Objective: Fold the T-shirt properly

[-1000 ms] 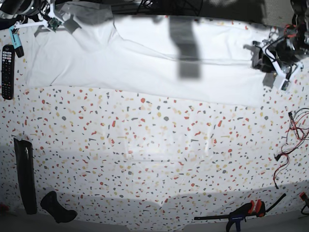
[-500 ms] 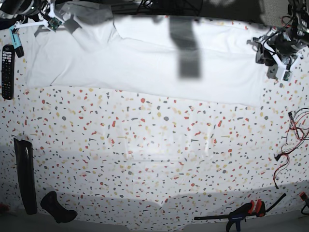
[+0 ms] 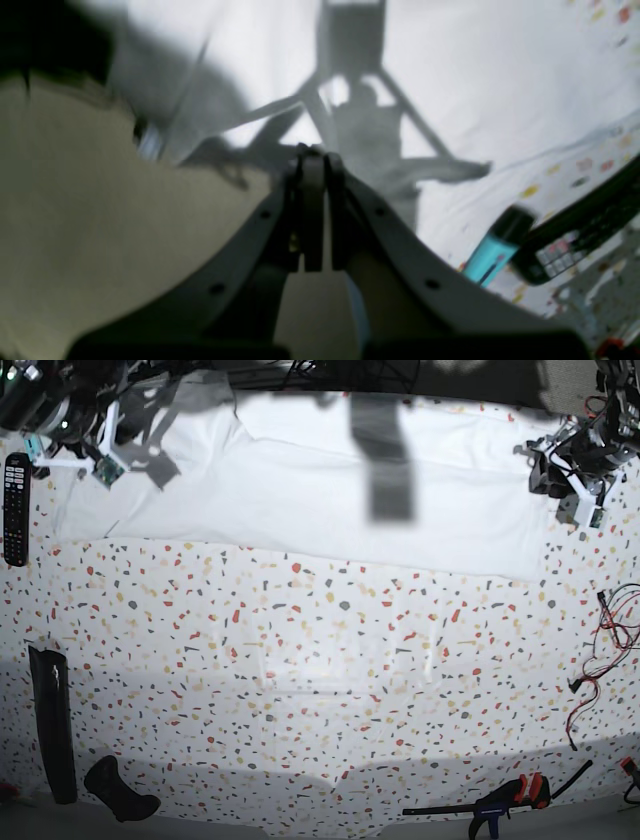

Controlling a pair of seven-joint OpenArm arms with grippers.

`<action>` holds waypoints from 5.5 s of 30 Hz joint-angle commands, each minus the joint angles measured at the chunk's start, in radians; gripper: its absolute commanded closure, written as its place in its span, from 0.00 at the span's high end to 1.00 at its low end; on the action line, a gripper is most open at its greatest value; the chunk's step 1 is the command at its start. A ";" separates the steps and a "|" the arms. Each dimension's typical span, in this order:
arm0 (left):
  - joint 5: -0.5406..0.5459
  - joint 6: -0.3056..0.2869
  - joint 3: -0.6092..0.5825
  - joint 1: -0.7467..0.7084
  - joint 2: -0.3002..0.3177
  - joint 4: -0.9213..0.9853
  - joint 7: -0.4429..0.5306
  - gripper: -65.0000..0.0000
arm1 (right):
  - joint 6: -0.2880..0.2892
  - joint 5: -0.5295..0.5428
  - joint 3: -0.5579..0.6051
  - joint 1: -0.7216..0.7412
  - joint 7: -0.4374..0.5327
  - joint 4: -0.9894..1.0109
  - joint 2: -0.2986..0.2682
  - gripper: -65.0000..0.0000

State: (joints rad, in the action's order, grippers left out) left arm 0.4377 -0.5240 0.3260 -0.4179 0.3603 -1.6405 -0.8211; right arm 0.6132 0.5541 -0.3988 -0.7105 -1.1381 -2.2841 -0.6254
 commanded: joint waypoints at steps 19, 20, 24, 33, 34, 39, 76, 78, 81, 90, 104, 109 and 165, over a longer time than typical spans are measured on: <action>-0.044 0.016 0.000 -0.009 0.008 0.003 -0.053 0.29 | -0.228 -0.248 -0.008 0.129 0.046 0.138 -0.014 0.00; -0.044 0.016 0.000 -0.009 0.008 0.003 -0.053 0.29 | -0.233 -0.248 -0.008 0.132 0.068 0.170 -0.014 0.00; -0.044 0.016 0.000 -0.009 0.008 0.003 -0.053 0.29 | -0.269 -0.246 -0.008 0.191 0.084 0.305 0.019 0.00; -0.045 0.016 0.000 -0.009 0.008 0.003 -0.053 0.29 | -0.140 -0.180 -0.007 0.368 0.130 0.430 0.143 0.00; -0.045 0.016 0.000 -0.009 0.008 0.003 -0.053 0.29 | -0.127 -0.180 -0.007 0.384 0.137 0.430 0.150 0.00; -0.045 0.016 0.000 -0.009 0.008 0.003 -0.053 0.29 | -0.111 -0.185 -0.006 0.443 0.140 0.430 0.148 0.00; -0.025 0.018 0.000 -0.008 0.008 0.003 -0.094 0.30 | 0.085 0.074 -0.098 0.384 0.014 0.303 0.186 0.43; 0.017 0.015 0.000 -0.009 0.008 0.002 -0.114 0.29 | 0.085 0.071 -0.098 0.346 0.015 0.303 0.202 0.43; 0.035 0.014 0.000 -0.008 0.008 0.002 -0.117 0.30 | 0.085 0.029 -0.098 0.297 0.068 0.309 0.219 0.43; 0.034 0.014 0.000 -0.001 0.008 0.003 -0.129 0.29 | 0.085 -0.020 -0.097 0.323 0.127 0.434 0.251 0.43; -0.012 0.019 -0.002 0.097 -0.007 0.017 -0.148 0.29 | 0.085 -0.075 0.037 0.533 0.150 0.753 0.252 0.43; -0.029 0.021 -0.003 0.171 -0.036 0.053 -0.146 0.29 | 0.063 -0.140 0.093 0.632 0.187 0.822 0.251 0.43; -0.007 0.052 -0.007 0.467 -0.022 0.103 -0.048 0.50 | 0.085 -0.028 0.077 1.114 0.059 0.768 0.210 0.43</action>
State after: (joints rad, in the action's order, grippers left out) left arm 0.4236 -0.4706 0.3141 0.0387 0.3241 -1.5230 -0.8795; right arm 0.6933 0.5129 -0.3168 0.3771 -1.0943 -1.5002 -0.3985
